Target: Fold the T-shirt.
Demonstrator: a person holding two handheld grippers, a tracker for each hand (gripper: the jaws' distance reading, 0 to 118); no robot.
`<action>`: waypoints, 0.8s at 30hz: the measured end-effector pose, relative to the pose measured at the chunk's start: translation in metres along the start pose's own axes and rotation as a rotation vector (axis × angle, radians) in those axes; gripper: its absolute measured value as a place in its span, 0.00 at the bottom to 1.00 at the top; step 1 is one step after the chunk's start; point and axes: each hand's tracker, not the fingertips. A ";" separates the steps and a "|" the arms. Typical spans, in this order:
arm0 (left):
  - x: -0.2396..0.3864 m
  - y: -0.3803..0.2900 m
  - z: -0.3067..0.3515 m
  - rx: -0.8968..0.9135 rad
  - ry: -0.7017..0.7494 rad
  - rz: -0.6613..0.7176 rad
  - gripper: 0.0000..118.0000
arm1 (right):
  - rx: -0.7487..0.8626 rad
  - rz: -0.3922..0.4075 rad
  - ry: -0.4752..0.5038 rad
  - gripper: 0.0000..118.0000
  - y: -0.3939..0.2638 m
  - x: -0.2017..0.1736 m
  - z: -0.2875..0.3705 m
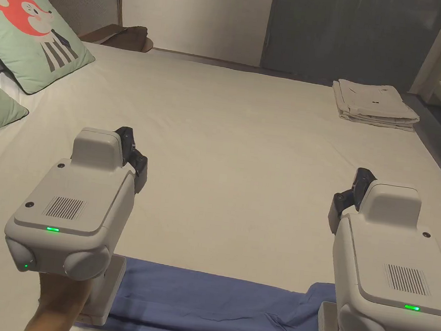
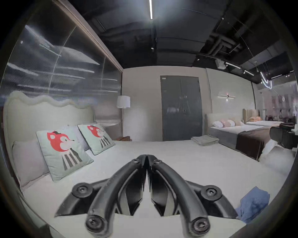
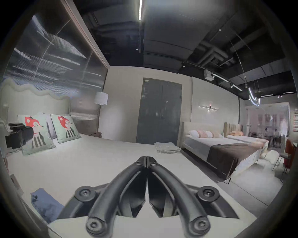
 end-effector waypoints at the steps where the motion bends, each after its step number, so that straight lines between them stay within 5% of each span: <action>1: -0.001 0.000 -0.001 -0.006 -0.008 -0.005 0.00 | -0.008 -0.004 0.005 0.00 -0.001 0.001 -0.001; 7: -0.011 -0.001 -0.010 -0.125 -0.050 0.028 0.00 | -0.010 -0.001 0.017 0.00 -0.001 0.000 -0.004; 16: -0.124 -0.054 -0.040 -0.679 -0.367 0.557 0.00 | -0.058 -0.005 0.057 0.00 -0.010 -0.010 -0.012; 20: -0.163 -0.084 -0.037 -0.805 -0.372 0.524 0.00 | -0.084 -0.014 0.061 0.00 -0.017 -0.013 -0.015; 24: -0.196 -0.112 -0.036 -0.872 -0.370 0.630 0.00 | -0.113 -0.009 0.058 0.00 -0.024 -0.014 -0.019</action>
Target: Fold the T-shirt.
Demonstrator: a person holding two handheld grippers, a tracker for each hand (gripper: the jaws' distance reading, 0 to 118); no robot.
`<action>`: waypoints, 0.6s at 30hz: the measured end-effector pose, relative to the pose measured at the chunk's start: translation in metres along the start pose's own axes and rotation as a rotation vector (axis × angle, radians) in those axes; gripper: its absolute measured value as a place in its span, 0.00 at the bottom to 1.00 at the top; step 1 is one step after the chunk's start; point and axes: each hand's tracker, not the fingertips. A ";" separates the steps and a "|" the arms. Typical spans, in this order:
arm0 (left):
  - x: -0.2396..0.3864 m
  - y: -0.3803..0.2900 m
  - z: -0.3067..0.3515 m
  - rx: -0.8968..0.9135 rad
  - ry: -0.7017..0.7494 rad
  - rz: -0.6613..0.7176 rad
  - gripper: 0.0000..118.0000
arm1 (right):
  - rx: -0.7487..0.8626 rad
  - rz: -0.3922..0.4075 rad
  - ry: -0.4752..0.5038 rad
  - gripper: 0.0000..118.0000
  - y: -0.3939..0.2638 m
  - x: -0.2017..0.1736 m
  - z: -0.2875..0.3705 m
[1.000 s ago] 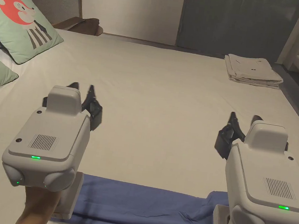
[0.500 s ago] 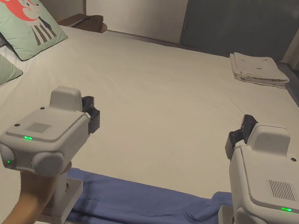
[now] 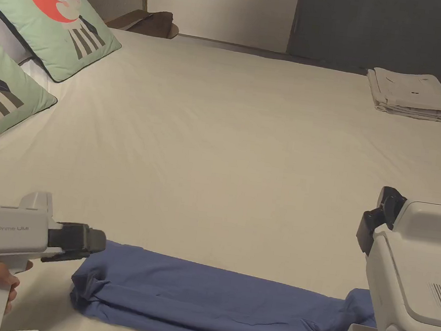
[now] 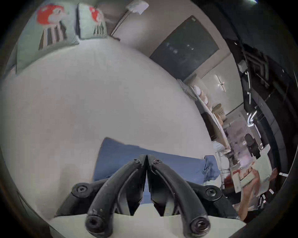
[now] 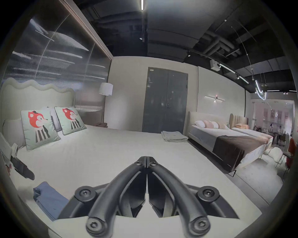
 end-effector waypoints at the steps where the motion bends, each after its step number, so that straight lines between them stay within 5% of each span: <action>1: -0.009 -0.002 -0.002 0.009 0.003 -0.006 0.00 | -0.006 0.002 -0.001 0.00 -0.002 -0.001 -0.001; 4: -0.036 -0.004 -0.006 -0.037 0.012 0.047 0.08 | -0.032 0.008 -0.007 0.00 -0.009 -0.001 -0.006; 6: -0.028 -0.010 -0.007 -0.039 0.021 0.067 0.38 | -0.052 0.008 -0.007 0.00 -0.014 -0.002 -0.009; 8: -0.032 -0.013 -0.013 -0.041 0.019 0.089 0.80 | -0.064 0.006 -0.008 0.00 -0.017 -0.002 -0.011; 9: -0.034 -0.011 -0.016 -0.056 0.012 0.100 0.89 | -0.069 0.007 -0.009 0.00 -0.023 -0.001 -0.015; 14: -0.035 -0.013 -0.028 -0.086 0.002 0.142 0.89 | -0.083 0.019 -0.013 0.00 -0.036 0.001 -0.024; 18: -0.029 -0.011 -0.035 -0.080 0.008 0.099 0.69 | -0.092 0.021 -0.020 0.00 -0.034 0.002 -0.023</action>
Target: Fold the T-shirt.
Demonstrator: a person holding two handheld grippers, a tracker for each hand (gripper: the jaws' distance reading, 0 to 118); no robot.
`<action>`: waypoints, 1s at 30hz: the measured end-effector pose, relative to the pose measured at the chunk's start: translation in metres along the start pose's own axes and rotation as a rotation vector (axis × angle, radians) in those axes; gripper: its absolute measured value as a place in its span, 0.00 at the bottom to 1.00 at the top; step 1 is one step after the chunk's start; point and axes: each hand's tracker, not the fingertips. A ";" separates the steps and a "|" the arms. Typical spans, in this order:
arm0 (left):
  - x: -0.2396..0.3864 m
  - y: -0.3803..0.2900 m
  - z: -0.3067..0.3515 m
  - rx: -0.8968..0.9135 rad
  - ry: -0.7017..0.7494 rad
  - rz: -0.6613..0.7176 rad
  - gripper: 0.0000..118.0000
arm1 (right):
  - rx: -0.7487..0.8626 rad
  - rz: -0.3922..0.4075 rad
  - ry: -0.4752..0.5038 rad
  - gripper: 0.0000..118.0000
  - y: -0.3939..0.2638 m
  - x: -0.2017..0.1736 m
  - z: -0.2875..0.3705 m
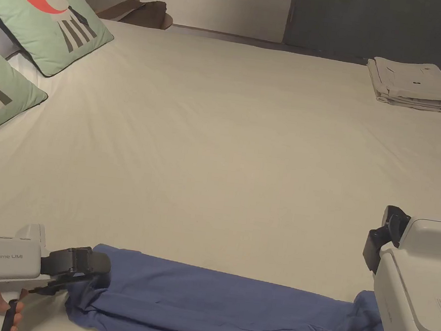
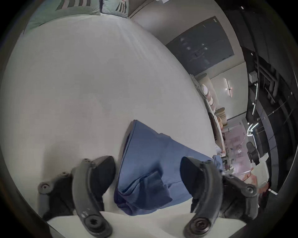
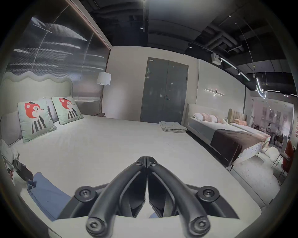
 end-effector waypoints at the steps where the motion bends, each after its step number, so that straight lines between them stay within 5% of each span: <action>1: 0.003 0.000 -0.004 -0.008 0.007 -0.005 0.68 | -0.001 -0.003 -0.002 0.00 0.000 0.001 0.000; 3: 0.005 0.002 -0.006 -0.017 0.002 -0.001 0.63 | 0.000 -0.005 -0.005 0.00 0.002 0.002 0.002; 7: 0.007 0.005 -0.011 -0.018 0.048 -0.048 0.32 | 0.002 -0.013 -0.015 0.00 0.004 0.006 0.005; 12: -0.005 0.009 -0.014 -0.017 0.057 -0.053 0.27 | 0.000 -0.020 -0.022 0.00 0.004 0.009 0.009; 14: -0.002 0.007 -0.014 -0.010 0.078 -0.072 0.13 | -0.002 -0.028 -0.021 0.00 0.004 0.011 0.010; 20: 0.023 0.002 0.000 0.032 0.148 -0.202 0.10 | 0.003 -0.037 -0.022 0.00 0.006 0.014 0.013; 30: 0.041 0.008 0.023 0.054 0.160 -0.201 0.06 | 0.019 -0.047 -0.005 0.00 0.011 0.016 0.017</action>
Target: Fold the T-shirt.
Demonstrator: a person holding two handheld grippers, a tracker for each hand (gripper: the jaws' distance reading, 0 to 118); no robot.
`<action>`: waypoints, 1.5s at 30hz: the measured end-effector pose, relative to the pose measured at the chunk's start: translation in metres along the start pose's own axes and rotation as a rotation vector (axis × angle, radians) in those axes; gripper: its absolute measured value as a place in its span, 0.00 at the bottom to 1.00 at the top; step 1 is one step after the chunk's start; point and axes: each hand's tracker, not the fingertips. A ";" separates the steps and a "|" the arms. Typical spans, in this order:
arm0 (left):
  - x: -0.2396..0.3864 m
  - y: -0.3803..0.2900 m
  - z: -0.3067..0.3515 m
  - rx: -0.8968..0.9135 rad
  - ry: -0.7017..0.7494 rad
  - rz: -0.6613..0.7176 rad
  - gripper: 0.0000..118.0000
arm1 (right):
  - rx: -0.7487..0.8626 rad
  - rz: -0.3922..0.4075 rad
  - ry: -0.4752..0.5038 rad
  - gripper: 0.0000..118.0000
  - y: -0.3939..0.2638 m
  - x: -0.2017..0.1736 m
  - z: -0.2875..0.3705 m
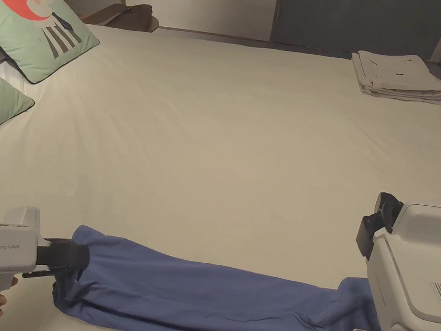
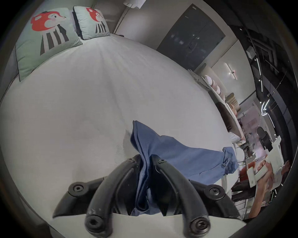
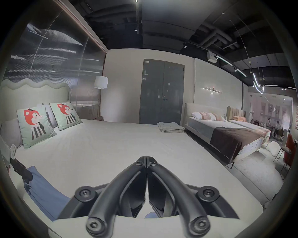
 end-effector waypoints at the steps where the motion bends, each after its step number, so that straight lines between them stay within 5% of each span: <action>1: -0.004 0.002 0.003 -0.004 0.003 0.004 0.06 | 0.004 -0.001 0.002 0.00 0.001 0.000 0.000; 13: -0.031 0.014 0.040 0.040 0.091 0.068 0.06 | 0.021 -0.009 0.022 0.00 0.003 -0.005 0.000; 31: 0.168 -0.028 -0.087 -0.144 -0.119 -0.132 0.06 | 0.028 0.002 0.009 0.00 0.006 0.014 0.016; 41: 0.183 -0.052 -0.134 -0.204 -0.107 -0.151 0.07 | 0.022 0.000 -0.010 0.00 0.004 0.023 0.019; 42: 0.185 -0.054 -0.133 -0.195 -0.104 -0.159 0.09 | 0.021 0.002 -0.010 0.00 0.004 0.024 0.019; 43: 0.185 -0.054 -0.132 -0.190 -0.107 -0.159 0.21 | 0.019 0.001 -0.010 0.00 0.004 0.024 0.019; 45: 0.185 -0.054 -0.128 -0.181 -0.136 -0.139 0.61 | 0.018 0.000 -0.011 0.00 0.004 0.025 0.019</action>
